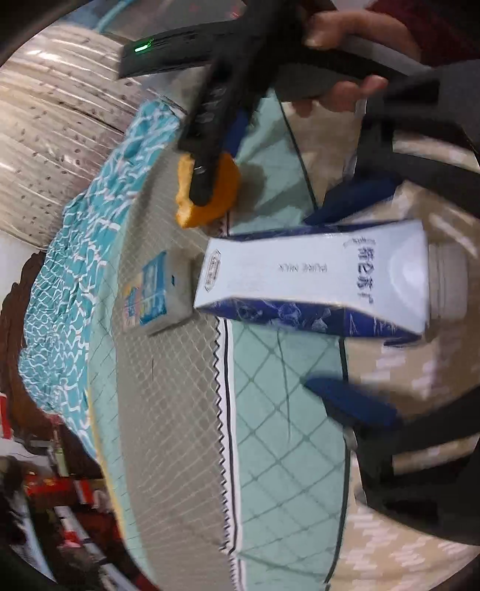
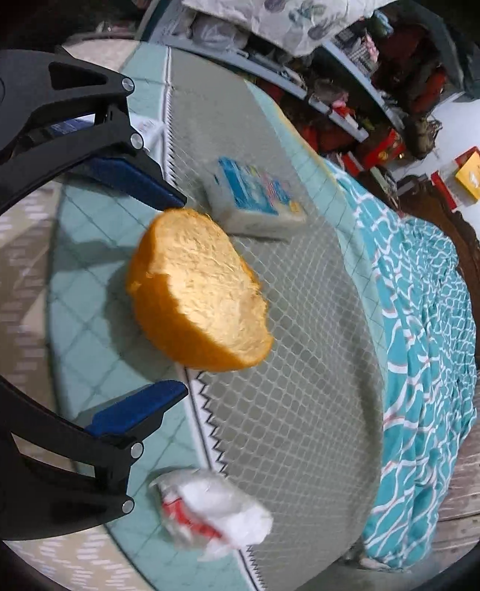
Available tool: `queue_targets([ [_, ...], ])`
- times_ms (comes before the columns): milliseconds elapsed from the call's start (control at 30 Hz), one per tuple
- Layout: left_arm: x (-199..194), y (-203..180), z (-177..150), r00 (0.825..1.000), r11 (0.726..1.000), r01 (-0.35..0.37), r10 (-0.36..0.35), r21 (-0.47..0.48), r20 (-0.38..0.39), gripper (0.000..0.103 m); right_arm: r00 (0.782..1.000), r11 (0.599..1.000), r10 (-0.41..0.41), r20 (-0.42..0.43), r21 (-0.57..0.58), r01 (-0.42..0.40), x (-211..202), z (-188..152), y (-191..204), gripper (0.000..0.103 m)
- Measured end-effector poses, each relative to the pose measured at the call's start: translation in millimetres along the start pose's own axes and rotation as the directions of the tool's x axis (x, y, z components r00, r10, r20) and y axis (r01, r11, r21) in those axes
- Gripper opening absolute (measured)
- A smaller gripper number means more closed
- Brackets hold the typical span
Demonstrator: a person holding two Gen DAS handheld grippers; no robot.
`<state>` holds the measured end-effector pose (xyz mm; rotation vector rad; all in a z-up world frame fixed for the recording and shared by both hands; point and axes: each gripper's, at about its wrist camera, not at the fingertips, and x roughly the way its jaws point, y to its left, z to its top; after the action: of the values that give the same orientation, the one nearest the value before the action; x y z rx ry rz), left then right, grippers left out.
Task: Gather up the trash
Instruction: 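Grasp the PURE MILK carton with the left tool while the right tool grasps the orange peel, then carry the carton and peel over the bin and open both tools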
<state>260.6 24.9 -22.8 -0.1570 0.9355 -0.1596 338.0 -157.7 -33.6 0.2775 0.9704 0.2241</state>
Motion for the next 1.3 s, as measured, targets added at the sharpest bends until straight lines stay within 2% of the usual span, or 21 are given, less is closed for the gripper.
queue_targets([
  [33,-0.5,0.5,-1.4,1.000,1.000,0.003,-0.004,0.006,0.006,0.062,1.000,1.000,-0.002,-0.006,-0.006,0.002,2.9,0.9,1.6,0.095],
  [67,-2.3,0.6,-2.7,1.000,1.000,0.018,-0.018,0.003,0.009,0.053,1.000,1.000,-0.003,-0.013,-0.013,0.003,7.5,2.2,6.4,0.095],
  [133,-2.9,1.8,-3.9,0.999,1.000,0.030,-0.030,0.002,0.012,0.052,1.000,0.999,-0.022,-0.012,-0.048,0.022,10.0,2.0,13.2,0.095],
  [200,-3.0,0.7,-4.2,1.000,1.000,0.026,-0.026,0.002,0.015,0.052,0.997,0.991,-0.077,0.007,-0.110,0.077,9.7,-0.8,20.9,0.095],
  [233,-3.0,0.8,-4.2,1.000,1.000,0.027,-0.027,0.000,0.016,0.052,0.995,0.984,-0.104,0.011,-0.146,0.104,10.4,-3.5,25.2,0.093],
  [267,-3.4,1.9,-4.6,0.999,1.000,0.031,-0.031,-0.003,0.016,0.052,0.991,0.977,-0.129,0.018,-0.172,0.130,11.3,-5.3,27.2,0.082],
  [300,-2.8,1.2,-3.6,0.999,0.999,0.033,-0.033,-0.006,0.016,0.052,0.993,0.975,-0.114,0.019,-0.191,0.116,10.8,-5.4,28.0,0.072],
  [333,-3.0,1.7,-3.6,0.999,0.999,0.036,-0.036,-0.009,0.017,0.052,0.994,0.973,-0.109,0.029,-0.202,0.113,7.0,-6.1,27.9,0.069],
  [367,-3.6,3.7,-4.0,0.999,0.999,0.043,-0.043,-0.016,0.018,0.052,0.994,0.974,-0.101,0.034,-0.201,0.106,4.5,-4.9,26.3,0.060],
  [400,-3.9,3.6,-4.0,0.999,0.999,0.047,-0.046,-0.020,0.019,0.052,0.996,0.977,-0.088,0.027,-0.191,0.092,-0.3,-4.9,23.7,0.055],
  [600,-8.0,7.2,-6.5,0.997,0.997,0.072,-0.071,-0.037,0.019,0.051,0.999,0.988,-0.030,0.014,-0.151,0.032,-33.1,-31.1,0.1,0.051],
  [700,-11.5,1.4,-11.5,0.991,0.991,0.132,-0.132,-0.031,0.008,0.051,1.000,0.992,0.010,0.006,-0.124,-0.010,-54.9,-50.9,-21.3,0.051],
  [733,-11.4,-4.3,-15.1,0.986,0.985,0.169,-0.169,-0.028,-0.007,0.051,1.000,0.993,0.023,0.008,-0.118,-0.022,-64.1,-58.6,-29.6,0.050],
  [833,-11.6,-28.9,-23.9,0.977,0.977,0.213,-0.212,0.029,-0.037,0.051,0.999,0.995,0.028,0.026,-0.095,-0.025,-87.7,-81.6,-54.1,0.050],
  [933,-8.4,-67.3,-32.7,0.950,0.949,0.304,-0.296,0.081,-0.101,0.051,0.998,0.999,0.016,0.057,-0.043,-0.014,-110.9,-101.7,-82.6,0.050],
  [1100,2.8,-132.1,-44.0,0.925,0.911,0.368,-0.336,0.187,-0.180,0.051,0.989,0.998,-0.040,0.142,0.057,0.033,-149.4,-125.9,-130.9,0.050],
  [1300,22.8,-217.3,-45.3,0.864,0.838,0.480,-0.402,0.260,-0.303,0.051,0.974,0.977,-0.082,0.210,0.209,0.038,-187.8,-142.2,-199.0,0.050],
])
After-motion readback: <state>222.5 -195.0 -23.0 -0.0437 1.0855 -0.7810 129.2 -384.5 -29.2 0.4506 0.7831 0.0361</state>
